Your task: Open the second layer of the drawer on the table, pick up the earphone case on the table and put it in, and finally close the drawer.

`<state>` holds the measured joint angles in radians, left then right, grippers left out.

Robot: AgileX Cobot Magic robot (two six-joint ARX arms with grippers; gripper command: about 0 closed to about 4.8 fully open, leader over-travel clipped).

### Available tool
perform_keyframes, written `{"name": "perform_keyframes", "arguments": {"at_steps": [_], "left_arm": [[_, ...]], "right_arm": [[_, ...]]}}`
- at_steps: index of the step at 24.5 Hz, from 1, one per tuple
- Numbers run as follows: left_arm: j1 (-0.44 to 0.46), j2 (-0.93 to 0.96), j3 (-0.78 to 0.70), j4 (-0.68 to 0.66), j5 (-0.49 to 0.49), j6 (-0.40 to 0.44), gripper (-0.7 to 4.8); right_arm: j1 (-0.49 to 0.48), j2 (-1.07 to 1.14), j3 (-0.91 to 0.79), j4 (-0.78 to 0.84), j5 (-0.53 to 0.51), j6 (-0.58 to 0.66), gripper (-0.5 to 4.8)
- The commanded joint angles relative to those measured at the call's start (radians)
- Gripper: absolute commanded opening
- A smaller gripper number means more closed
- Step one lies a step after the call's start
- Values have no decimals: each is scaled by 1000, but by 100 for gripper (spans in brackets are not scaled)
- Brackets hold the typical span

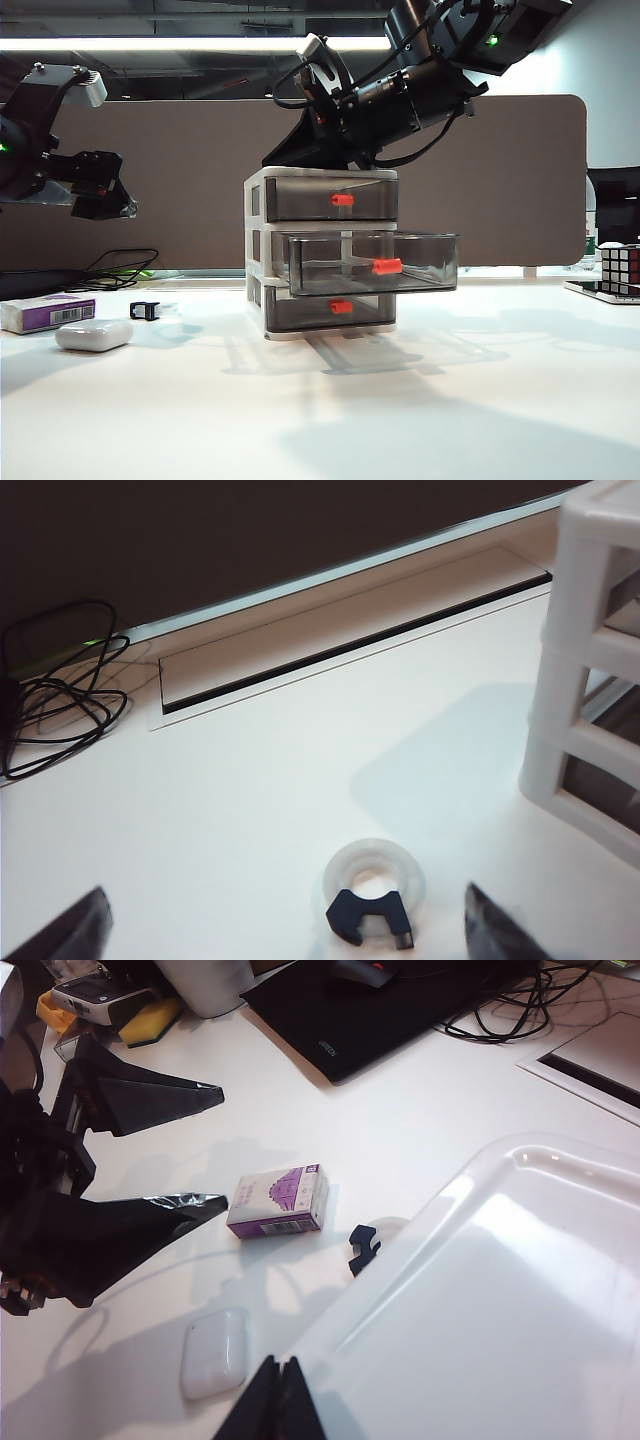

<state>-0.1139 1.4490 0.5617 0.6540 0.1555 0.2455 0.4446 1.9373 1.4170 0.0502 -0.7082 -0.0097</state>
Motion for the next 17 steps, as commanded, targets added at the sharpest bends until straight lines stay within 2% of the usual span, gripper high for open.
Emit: {"name": "perform_keyframes", "arguments": {"at_steps": [1,17], "left_arm": [[0,-2,3,10,2,-3,479],[-1,-2,3,43,9,-7,479]], "right_arm": [[0,21,-18,-99,14,13,-1],[0,21,-18,-95,26,13,-1]]}}
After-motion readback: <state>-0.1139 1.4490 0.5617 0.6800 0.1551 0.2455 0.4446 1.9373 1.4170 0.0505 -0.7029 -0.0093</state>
